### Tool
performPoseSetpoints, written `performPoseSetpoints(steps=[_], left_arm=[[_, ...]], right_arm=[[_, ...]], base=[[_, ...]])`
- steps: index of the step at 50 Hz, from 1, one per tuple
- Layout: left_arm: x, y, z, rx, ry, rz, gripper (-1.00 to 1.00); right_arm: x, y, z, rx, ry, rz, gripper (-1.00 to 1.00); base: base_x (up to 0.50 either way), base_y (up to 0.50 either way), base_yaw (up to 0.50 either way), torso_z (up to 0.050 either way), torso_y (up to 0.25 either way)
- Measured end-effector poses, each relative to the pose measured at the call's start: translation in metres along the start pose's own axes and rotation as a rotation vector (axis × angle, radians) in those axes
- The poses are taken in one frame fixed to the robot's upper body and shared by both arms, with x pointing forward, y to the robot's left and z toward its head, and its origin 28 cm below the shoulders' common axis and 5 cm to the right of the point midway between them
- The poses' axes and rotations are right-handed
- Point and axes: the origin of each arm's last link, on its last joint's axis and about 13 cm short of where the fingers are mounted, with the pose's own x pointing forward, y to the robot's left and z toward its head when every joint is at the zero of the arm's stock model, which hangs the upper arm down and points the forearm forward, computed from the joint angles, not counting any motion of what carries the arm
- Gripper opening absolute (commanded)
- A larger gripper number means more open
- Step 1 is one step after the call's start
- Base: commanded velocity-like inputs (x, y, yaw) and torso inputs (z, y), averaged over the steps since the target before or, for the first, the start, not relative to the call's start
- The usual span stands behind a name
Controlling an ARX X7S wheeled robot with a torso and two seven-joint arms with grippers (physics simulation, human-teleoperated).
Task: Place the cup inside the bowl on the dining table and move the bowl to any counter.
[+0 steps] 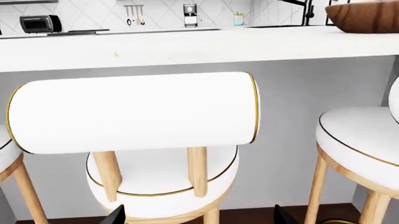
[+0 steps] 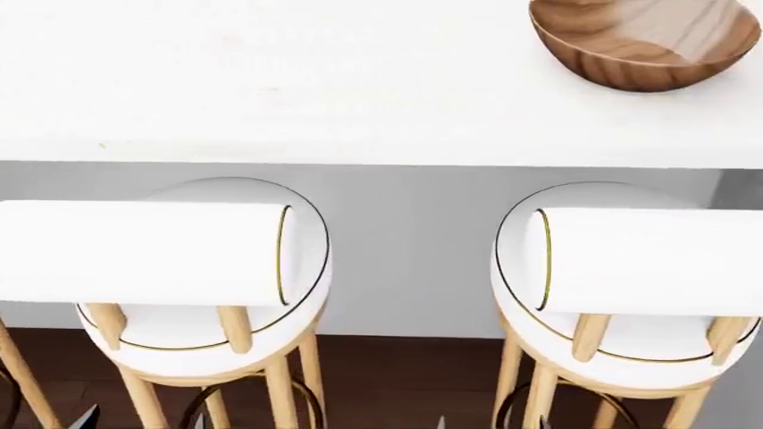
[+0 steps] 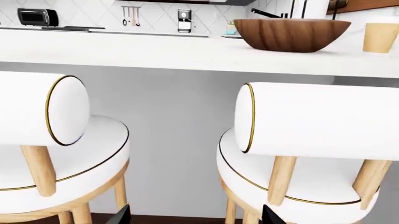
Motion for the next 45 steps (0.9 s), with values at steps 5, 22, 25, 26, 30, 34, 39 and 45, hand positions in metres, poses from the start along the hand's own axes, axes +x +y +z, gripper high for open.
performPoseSetpoints(steps=[5, 22, 25, 26, 30, 34, 39, 45], left_arm=[[0.0000, 0.0001, 0.0000, 0.000, 0.000, 0.000, 1.00], [0.0001, 0.0003, 0.0002, 0.000, 0.000, -0.001, 1.00], [0.0001, 0.0003, 0.0002, 0.000, 0.000, -0.001, 1.00], [0.0001, 0.0002, 0.0002, 0.000, 0.000, -0.001, 1.00], [0.0001, 0.0002, 0.0002, -0.001, 0.000, -0.001, 1.00], [0.0001, 0.0003, 0.0002, 0.000, 0.000, -0.001, 1.00], [0.0001, 0.0003, 0.0002, 0.000, 0.000, -0.001, 1.00], [0.0001, 0.0003, 0.0002, 0.000, 0.000, -0.001, 1.00]], right_arm=[[0.0000, 0.0000, 0.0000, 0.000, 0.000, 0.000, 1.00], [-0.0001, 0.0003, 0.0000, 0.000, -0.001, -0.001, 1.00], [-0.0001, 0.0004, 0.0000, 0.000, -0.001, -0.001, 1.00], [-0.0001, 0.0003, 0.0000, 0.000, -0.001, -0.001, 1.00], [0.0000, 0.0003, -0.0001, -0.001, -0.001, -0.001, 1.00], [0.0000, 0.0003, -0.0002, -0.001, 0.000, -0.001, 1.00], [0.0000, 0.0004, -0.0003, -0.002, 0.001, -0.001, 1.00], [0.0001, 0.0004, -0.0003, -0.003, 0.000, -0.001, 1.00]], base=[[0.00, -0.50, 0.00, 0.000, 0.000], [0.00, -0.50, 0.00, 0.000, 0.000], [0.00, -0.50, 0.00, 0.000, 0.000], [0.00, -0.48, 0.00, 0.000, 0.000], [0.00, -0.48, 0.00, 0.000, 0.000], [0.00, -0.48, 0.00, 0.000, 0.000], [0.00, -0.48, 0.00, 0.000, 0.000], [0.00, -0.46, 0.00, 0.000, 0.000]])
